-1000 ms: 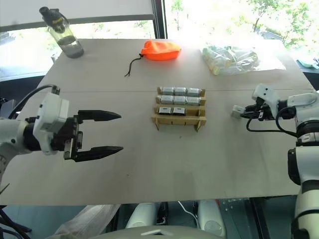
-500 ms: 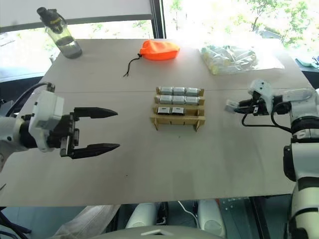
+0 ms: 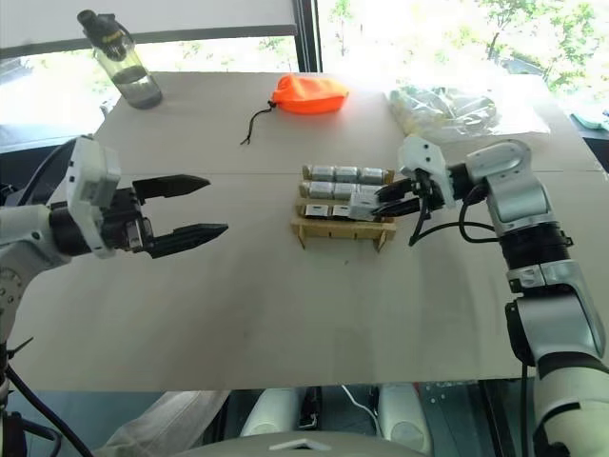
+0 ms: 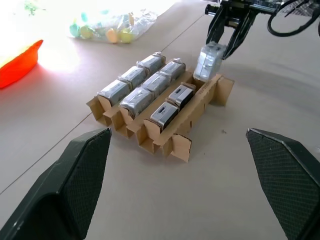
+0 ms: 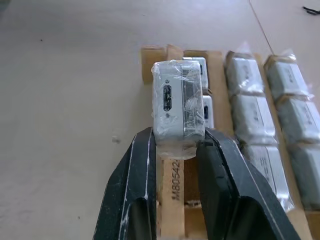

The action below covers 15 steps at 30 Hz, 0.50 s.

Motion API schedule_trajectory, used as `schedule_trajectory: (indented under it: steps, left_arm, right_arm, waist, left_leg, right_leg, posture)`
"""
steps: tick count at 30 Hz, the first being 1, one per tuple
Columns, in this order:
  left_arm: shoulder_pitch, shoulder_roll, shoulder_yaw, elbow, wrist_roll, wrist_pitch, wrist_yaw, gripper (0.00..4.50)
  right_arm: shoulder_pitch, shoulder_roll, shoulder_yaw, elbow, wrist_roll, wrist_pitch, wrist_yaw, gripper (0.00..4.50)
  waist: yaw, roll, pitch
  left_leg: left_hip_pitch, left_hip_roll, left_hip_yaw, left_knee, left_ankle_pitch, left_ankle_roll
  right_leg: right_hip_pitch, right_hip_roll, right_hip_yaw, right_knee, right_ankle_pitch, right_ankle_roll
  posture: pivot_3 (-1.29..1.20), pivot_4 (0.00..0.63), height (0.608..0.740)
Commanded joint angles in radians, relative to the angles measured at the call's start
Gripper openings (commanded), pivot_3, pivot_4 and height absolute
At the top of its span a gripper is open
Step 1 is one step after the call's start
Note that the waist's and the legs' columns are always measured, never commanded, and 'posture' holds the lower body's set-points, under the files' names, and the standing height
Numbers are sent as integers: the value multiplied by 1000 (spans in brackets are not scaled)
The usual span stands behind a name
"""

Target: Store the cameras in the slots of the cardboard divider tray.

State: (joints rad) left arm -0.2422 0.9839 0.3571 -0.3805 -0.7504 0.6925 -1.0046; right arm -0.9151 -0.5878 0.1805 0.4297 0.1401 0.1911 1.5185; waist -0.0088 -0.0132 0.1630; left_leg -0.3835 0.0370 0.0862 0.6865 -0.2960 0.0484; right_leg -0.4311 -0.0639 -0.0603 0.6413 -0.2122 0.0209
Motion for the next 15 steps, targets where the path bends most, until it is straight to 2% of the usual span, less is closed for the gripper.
schedule_trajectory:
  steps: [1, 15]
  left_arm:
    - [-12, 1, 7, -15, -14, -3, 3, 4500]
    - [12, 7, 16, -33, -15, -4, -4, 4500]
  right_arm:
    - [-16, 6, 15, 41, -33, -98, -26, 610]
    - [-75, -13, 35, 239, -84, -221, -24, 610]
  waist:
    - [-2, 0, 0]
    - [-5, 0, 0]
  left_leg:
    - [0, 0, 0, 0, 0, 0]
    - [1, 1, 1, -1, 0, 0]
  right_leg:
    - [0, 0, 0, 0, 0, 0]
    - [0, 1, 1, 0, 0, 0]
  posture:
    - [0, 150, 740]
    - [0, 150, 740]
